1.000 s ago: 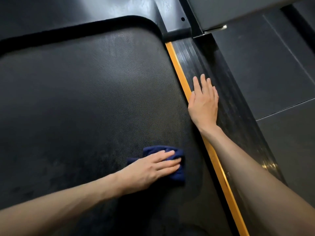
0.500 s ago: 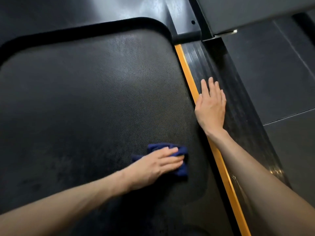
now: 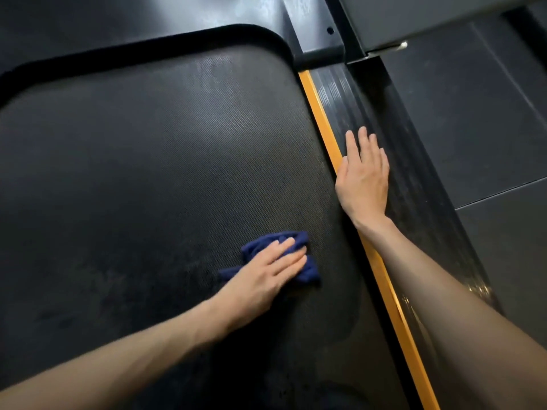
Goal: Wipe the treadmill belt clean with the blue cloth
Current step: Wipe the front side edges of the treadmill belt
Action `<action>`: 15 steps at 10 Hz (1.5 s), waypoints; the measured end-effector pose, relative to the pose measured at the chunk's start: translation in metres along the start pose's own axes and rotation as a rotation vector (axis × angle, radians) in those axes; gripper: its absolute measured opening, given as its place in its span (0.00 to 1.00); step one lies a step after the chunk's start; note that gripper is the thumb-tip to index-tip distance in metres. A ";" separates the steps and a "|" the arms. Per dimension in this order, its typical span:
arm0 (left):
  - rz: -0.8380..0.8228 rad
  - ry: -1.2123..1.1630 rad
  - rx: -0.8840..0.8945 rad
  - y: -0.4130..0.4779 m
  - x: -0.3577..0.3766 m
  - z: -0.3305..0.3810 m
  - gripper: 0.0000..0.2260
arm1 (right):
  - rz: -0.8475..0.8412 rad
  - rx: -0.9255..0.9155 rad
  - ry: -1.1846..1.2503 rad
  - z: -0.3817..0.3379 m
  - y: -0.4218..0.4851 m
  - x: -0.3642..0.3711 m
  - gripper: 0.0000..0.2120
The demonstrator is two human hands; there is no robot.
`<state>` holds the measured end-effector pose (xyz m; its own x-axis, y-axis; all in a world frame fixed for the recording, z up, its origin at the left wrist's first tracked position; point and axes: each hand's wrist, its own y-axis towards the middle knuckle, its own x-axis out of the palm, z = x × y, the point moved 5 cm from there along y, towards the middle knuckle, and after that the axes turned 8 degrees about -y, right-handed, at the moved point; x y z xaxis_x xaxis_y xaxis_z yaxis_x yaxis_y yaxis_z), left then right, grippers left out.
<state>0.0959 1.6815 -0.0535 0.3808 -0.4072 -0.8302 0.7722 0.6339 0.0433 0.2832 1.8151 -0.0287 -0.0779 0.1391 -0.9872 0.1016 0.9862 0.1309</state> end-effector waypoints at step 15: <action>0.069 0.056 -0.147 0.085 -0.063 -0.093 0.24 | -0.016 0.014 -0.037 0.001 0.001 0.004 0.24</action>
<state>0.0904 1.8222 -0.0492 0.3982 -0.3248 -0.8579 0.6611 0.7499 0.0229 0.2836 1.8162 -0.0328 -0.0424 0.1196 -0.9919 0.1150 0.9868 0.1141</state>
